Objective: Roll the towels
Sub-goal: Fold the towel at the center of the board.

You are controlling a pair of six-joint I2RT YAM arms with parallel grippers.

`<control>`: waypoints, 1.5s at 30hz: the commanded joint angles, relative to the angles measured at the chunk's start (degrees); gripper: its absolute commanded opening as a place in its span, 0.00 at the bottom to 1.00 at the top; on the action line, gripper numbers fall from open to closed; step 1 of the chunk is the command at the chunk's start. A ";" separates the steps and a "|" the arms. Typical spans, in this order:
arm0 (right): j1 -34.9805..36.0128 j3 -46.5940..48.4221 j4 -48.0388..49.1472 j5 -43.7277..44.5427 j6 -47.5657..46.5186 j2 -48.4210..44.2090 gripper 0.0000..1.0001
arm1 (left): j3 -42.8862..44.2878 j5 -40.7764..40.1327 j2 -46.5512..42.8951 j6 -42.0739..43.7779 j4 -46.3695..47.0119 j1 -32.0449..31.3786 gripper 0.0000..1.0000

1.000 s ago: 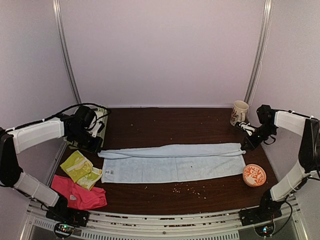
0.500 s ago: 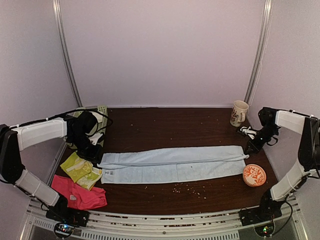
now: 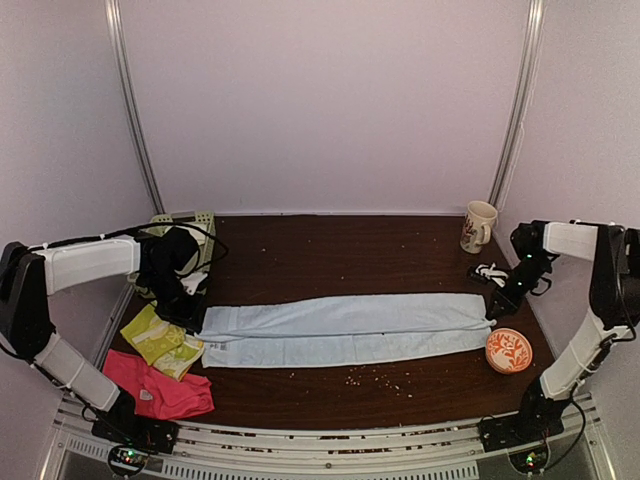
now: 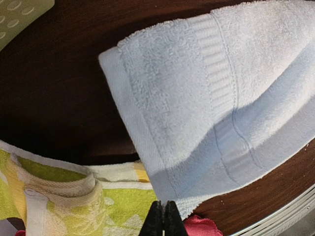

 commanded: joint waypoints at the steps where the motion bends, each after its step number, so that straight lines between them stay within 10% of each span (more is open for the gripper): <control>1: 0.45 1.93 -3.81 0.47 -4.41 2.40 0.00 | 1.48 1.96 -0.13 1.31 -2.17 0.05 0.00; 21: 0.51 3.76 -9.99 1.57 -9.93 2.99 0.00 | 12.51 -12.31 -1.67 2.11 -10.45 -0.09 0.00; 35: 2.08 3.33 -10.85 3.00 -11.25 5.28 0.00 | 3.33 2.13 -2.95 -0.56 -10.61 -1.29 0.00; 38: 2.77 2.22 -11.67 4.07 -12.59 4.90 0.08 | 1.47 1.89 -1.44 -2.45 -11.07 -1.29 0.04; 41: 2.80 3.57 -13.64 4.15 -13.83 4.54 0.36 | 5.20 -2.72 1.22 -3.09 -13.16 -1.27 0.30; 45: 2.48 10.07 -16.59 2.40 -13.15 5.88 0.40 | 11.40 -7.12 3.47 -2.74 -13.67 -1.21 0.33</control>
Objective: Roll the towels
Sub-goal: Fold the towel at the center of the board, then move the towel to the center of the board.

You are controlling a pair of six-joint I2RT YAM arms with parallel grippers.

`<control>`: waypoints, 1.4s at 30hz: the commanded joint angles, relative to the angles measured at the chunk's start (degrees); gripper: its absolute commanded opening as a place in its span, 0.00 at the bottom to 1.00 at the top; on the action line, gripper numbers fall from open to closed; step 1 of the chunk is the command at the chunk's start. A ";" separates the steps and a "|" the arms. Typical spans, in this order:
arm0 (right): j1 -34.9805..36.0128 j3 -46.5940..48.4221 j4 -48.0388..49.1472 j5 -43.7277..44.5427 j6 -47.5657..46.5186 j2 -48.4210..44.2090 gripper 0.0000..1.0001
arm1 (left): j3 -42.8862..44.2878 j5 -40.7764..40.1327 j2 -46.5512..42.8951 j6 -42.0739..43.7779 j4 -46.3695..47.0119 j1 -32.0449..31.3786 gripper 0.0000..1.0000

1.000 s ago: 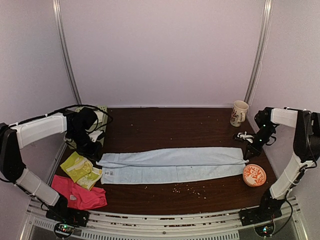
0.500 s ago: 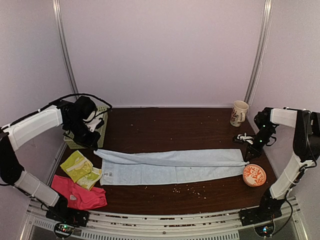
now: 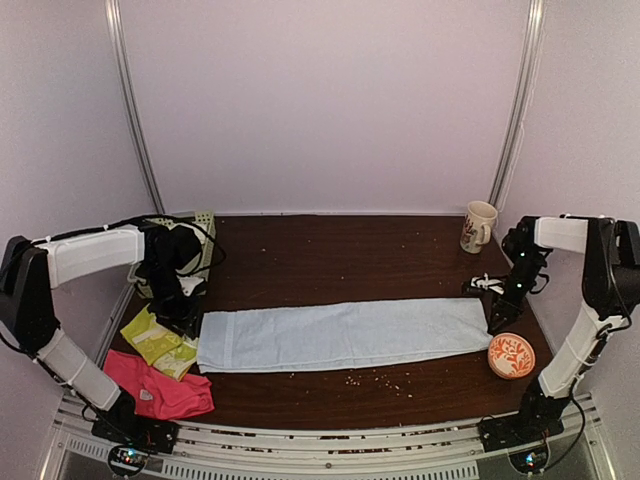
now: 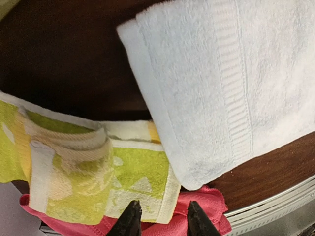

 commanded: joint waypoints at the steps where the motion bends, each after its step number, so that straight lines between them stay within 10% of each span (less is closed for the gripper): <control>1: -0.28 7.91 -4.96 -1.29 -0.64 1.81 0.41 | 6.87 -4.75 1.58 -0.52 -0.81 -0.09 0.33; 13: -0.63 10.36 21.54 2.40 25.69 8.09 0.40 | 6.52 -11.37 6.47 -2.30 16.51 2.09 0.43; 26: -0.55 9.23 18.74 -0.20 23.85 13.95 0.36 | 5.19 -9.99 10.47 -1.97 20.54 2.22 0.44; 34: -0.72 9.48 25.22 6.07 29.92 14.63 0.03 | 3.30 -8.44 12.16 -0.91 23.72 2.23 0.43; 42: -0.81 14.08 33.99 10.14 37.90 14.04 0.01 | 4.20 -5.57 12.56 -0.06 28.72 2.15 0.37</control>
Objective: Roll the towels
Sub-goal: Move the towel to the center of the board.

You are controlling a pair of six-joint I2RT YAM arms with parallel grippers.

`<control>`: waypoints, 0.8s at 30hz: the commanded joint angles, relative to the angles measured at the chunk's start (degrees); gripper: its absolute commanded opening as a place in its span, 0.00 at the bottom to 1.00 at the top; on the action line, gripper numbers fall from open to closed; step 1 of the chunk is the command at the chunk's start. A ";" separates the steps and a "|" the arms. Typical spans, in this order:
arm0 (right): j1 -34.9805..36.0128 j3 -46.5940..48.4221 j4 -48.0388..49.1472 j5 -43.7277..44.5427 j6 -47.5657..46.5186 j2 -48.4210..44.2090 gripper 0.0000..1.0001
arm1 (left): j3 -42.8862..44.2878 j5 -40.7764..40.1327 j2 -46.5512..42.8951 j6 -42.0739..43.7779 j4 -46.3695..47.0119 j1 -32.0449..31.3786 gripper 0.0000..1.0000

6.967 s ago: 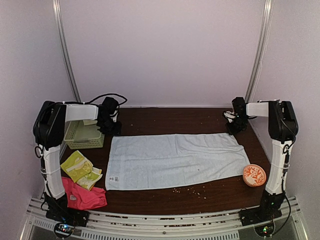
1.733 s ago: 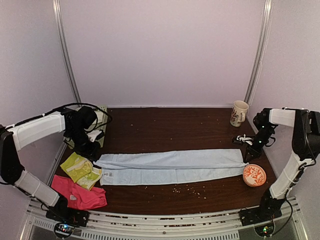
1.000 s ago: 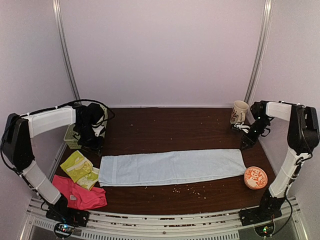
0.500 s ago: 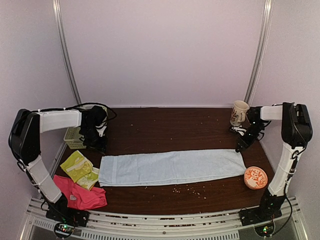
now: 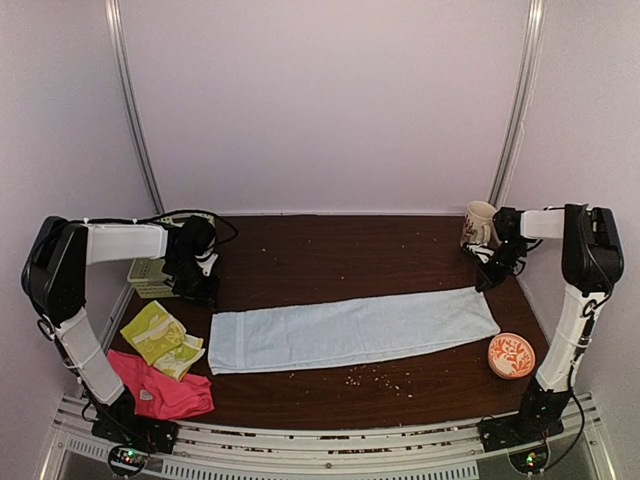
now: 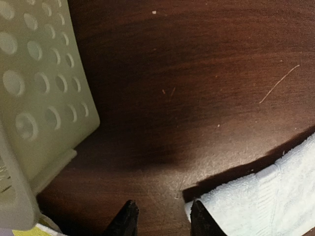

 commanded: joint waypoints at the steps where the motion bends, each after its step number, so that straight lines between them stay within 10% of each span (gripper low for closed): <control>1: -0.40 2.81 8.21 5.36 5.30 0.33 0.01 | 0.38 1.84 -0.27 0.99 4.94 0.11 0.37; 14: -0.83 1.51 7.17 4.25 10.27 -9.23 0.36 | -2.06 4.73 -3.36 2.08 8.68 -3.87 0.36; 18: -2.51 -4.20 9.48 5.06 11.60 -16.15 0.99 | -3.41 8.16 -5.05 3.26 10.72 -7.04 0.23; 24: -4.04 -5.96 2.41 -2.01 5.61 -14.35 0.98 | -5.64 14.87 -4.95 2.91 11.89 -11.84 0.00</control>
